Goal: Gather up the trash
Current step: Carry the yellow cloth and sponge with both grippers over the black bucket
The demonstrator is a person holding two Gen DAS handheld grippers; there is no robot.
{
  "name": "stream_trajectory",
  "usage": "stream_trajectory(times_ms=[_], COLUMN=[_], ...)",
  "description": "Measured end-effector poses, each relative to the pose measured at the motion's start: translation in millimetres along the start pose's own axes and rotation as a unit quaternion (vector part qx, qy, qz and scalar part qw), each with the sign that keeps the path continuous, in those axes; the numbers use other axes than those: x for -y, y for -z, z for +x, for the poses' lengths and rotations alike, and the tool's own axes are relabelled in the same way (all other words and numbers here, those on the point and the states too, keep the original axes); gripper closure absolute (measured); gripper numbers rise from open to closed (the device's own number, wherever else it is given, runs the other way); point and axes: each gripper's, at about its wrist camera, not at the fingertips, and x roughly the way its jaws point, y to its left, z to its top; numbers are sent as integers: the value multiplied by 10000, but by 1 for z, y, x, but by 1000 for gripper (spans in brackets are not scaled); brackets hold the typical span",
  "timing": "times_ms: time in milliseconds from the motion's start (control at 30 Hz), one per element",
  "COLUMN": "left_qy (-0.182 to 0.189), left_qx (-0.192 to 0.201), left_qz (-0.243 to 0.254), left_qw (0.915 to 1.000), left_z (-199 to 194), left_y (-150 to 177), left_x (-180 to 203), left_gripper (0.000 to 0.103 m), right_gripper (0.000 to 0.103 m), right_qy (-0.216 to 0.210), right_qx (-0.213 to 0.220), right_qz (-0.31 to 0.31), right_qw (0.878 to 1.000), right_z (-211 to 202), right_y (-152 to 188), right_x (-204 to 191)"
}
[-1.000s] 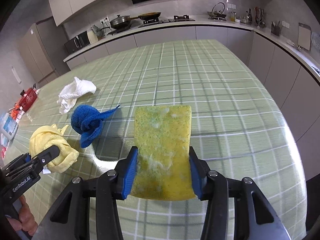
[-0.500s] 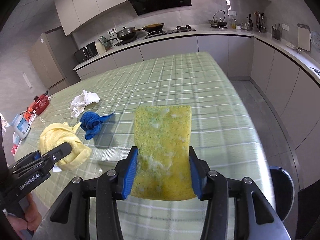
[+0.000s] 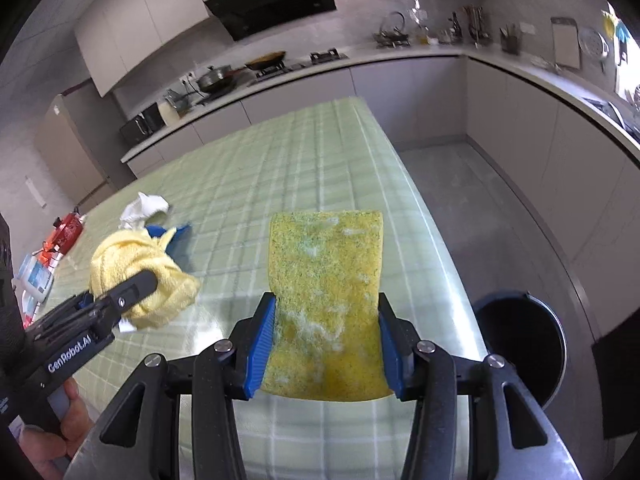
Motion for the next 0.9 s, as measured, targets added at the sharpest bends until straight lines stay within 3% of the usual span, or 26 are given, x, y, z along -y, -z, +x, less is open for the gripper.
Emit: stream_trajectory(times_ms=[200, 400, 600, 900], left_qy=[167, 245, 305, 378], left_qx=[-150, -102, -38, -376], left_qz=[100, 309, 361, 610], left_qw=[9997, 9992, 9989, 9967], left_z=[4, 0, 4, 43], left_y=[11, 12, 14, 25], left_x=[21, 64, 134, 248], left_gripper=[58, 58, 58, 57], right_gripper=[53, 53, 53, 53], right_qy=[111, 112, 196, 452], right_qx=[-86, 19, 58, -198], right_qz=[131, 392, 488, 587], right_qw=[9998, 9992, 9986, 9971], right_z=[-8, -23, -42, -44], right_y=[14, 18, 17, 25], right_x=[14, 57, 139, 264])
